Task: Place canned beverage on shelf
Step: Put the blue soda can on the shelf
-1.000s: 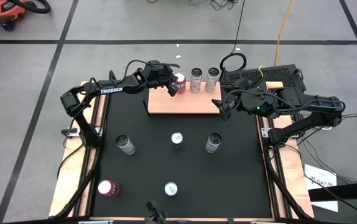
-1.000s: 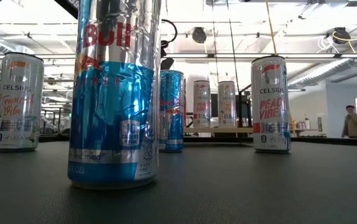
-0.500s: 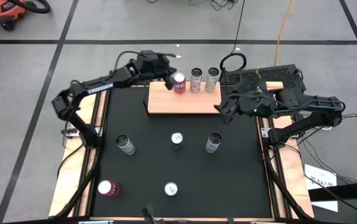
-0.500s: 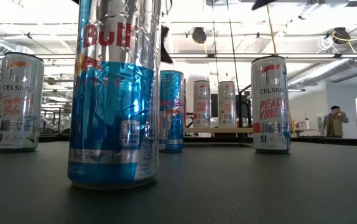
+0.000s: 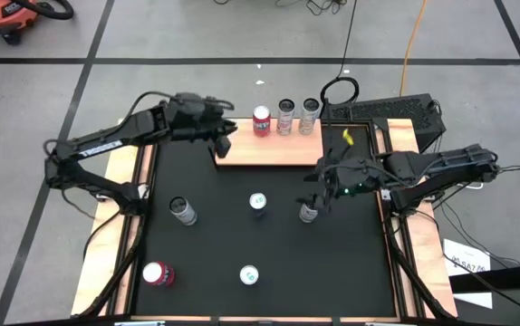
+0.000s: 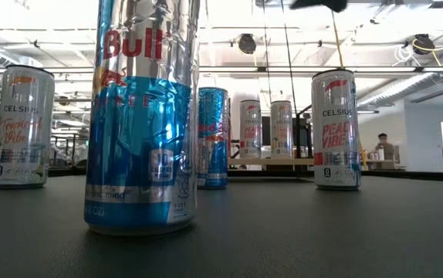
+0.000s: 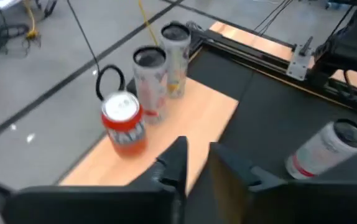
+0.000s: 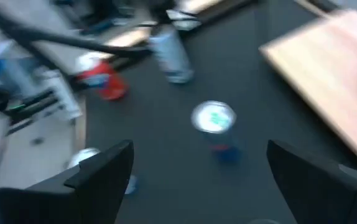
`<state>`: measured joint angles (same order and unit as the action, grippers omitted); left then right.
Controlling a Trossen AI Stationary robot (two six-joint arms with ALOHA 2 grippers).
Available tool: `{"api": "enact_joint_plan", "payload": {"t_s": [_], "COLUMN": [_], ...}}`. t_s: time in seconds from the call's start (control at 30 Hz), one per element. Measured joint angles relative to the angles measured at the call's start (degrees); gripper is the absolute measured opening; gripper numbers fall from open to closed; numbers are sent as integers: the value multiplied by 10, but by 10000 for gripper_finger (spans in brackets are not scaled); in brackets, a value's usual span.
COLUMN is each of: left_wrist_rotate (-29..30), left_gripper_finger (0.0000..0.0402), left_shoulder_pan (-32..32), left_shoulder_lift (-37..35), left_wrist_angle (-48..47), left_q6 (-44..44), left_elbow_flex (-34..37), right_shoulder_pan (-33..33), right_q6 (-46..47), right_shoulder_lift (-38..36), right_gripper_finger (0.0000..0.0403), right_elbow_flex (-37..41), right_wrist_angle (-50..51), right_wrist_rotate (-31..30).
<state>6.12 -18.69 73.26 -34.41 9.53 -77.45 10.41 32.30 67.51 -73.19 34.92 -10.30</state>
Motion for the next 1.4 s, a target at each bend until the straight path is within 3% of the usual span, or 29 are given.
{"api": "enact_joint_plan", "payload": {"t_s": [0.17,0.3,0.47,0.57,0.77,0.87,1.07,1.33,1.4], "left_wrist_rotate": [2,1,21,53,184,234,240,239,217], "left_gripper_finger": [156,196,203,203,203,203,210,295,318], "left_shoulder_pan": [65,141,263,329,420,429,404,326,311], "left_shoulder_lift": [-23,-24,-5,5,44,69,122,192,204], "left_wrist_angle": [-81,-126,-107,-54,13,15,15,4,4], "left_q6": [104,186,237,271,283,315,321,285,274], "left_elbow_flex": [0,0,0,0,0,0,0,0,0], "right_shoulder_pan": [12,14,24,40,62,65,95,151,168], "right_q6": [-37,-28,-14,-6,17,48,88,147,171], "right_shoulder_lift": [0,14,32,35,31,31,25,1,-3], "right_gripper_finger": [354,354,354,354,354,354,354,354,354], "right_elbow_flex": [17,19,19,19,19,19,19,19,19], "right_wrist_angle": [-73,-71,-69,-68,-69,-69,-51,21,49], "right_wrist_rotate": [15,23,26,-11,-77,-77,-128,-194,-211]}}
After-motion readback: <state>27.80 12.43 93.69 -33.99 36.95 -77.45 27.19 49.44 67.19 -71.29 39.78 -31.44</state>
